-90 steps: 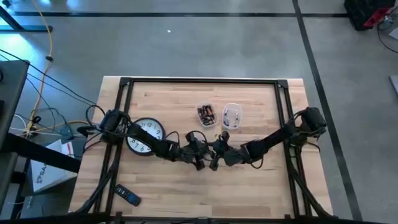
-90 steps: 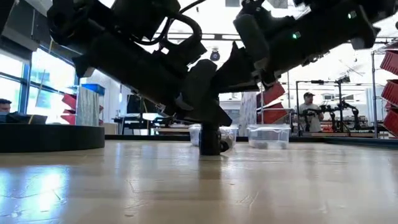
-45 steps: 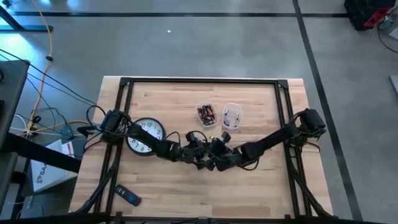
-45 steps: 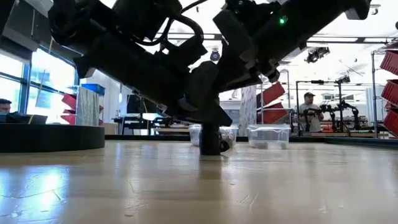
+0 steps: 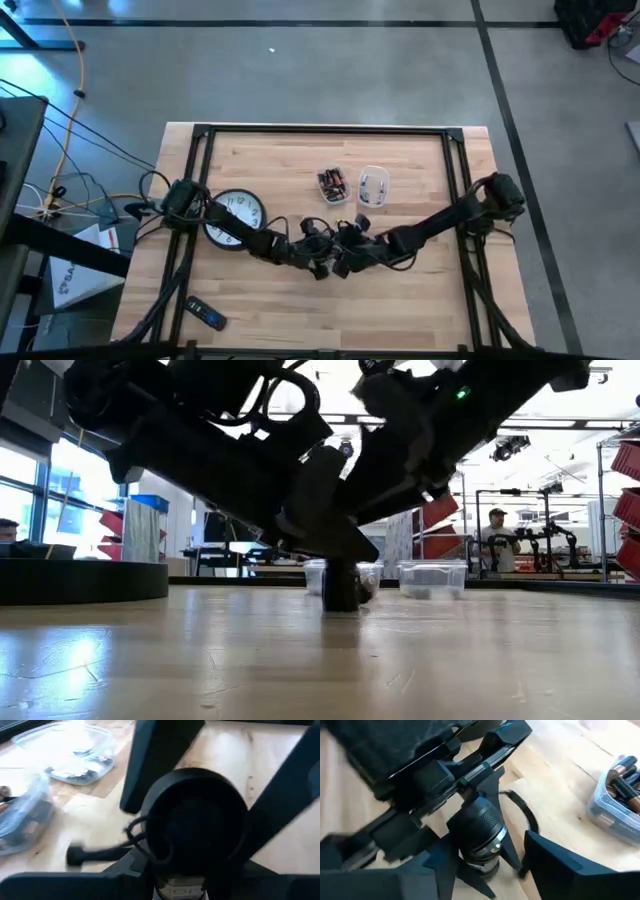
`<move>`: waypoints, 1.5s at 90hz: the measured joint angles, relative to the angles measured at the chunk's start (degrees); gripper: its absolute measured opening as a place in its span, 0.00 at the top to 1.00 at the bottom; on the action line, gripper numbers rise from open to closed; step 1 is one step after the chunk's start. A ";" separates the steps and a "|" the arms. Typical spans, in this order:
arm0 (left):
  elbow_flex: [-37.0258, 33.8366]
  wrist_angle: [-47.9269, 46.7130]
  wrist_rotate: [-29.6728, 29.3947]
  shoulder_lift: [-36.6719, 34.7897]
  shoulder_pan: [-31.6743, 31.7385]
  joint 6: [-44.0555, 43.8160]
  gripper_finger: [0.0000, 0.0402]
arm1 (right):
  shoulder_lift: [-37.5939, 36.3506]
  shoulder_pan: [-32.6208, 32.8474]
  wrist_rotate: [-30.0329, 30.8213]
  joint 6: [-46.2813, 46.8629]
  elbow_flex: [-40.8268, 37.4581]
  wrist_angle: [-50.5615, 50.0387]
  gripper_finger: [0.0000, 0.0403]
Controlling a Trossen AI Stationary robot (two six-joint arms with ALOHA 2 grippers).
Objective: Insert battery
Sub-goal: Close the lid of the black flashlight
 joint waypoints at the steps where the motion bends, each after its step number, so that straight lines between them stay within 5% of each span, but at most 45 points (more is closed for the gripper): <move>1: 0.00 -0.01 -0.01 0.00 -0.06 -0.01 0.75 | -0.22 0.01 -0.36 -0.04 -0.03 -0.29 0.50; 25: -0.09 -0.21 0.72 -0.02 -0.41 0.59 0.75 | -5.82 0.07 -10.98 -0.86 -0.09 -7.79 0.48; 56: -0.20 7.17 7.98 1.14 -1.84 8.69 0.75 | -9.62 -1.70 -15.11 -23.92 0.18 -6.38 0.48; 93: -0.13 10.09 10.29 2.78 -1.41 10.81 0.75 | -7.79 -8.83 -38.45 -28.65 2.75 -4.18 0.48; 135: -0.11 10.17 10.33 2.78 -1.31 10.90 0.75 | -4.44 -9.88 -41.58 -27.44 2.82 -1.73 0.48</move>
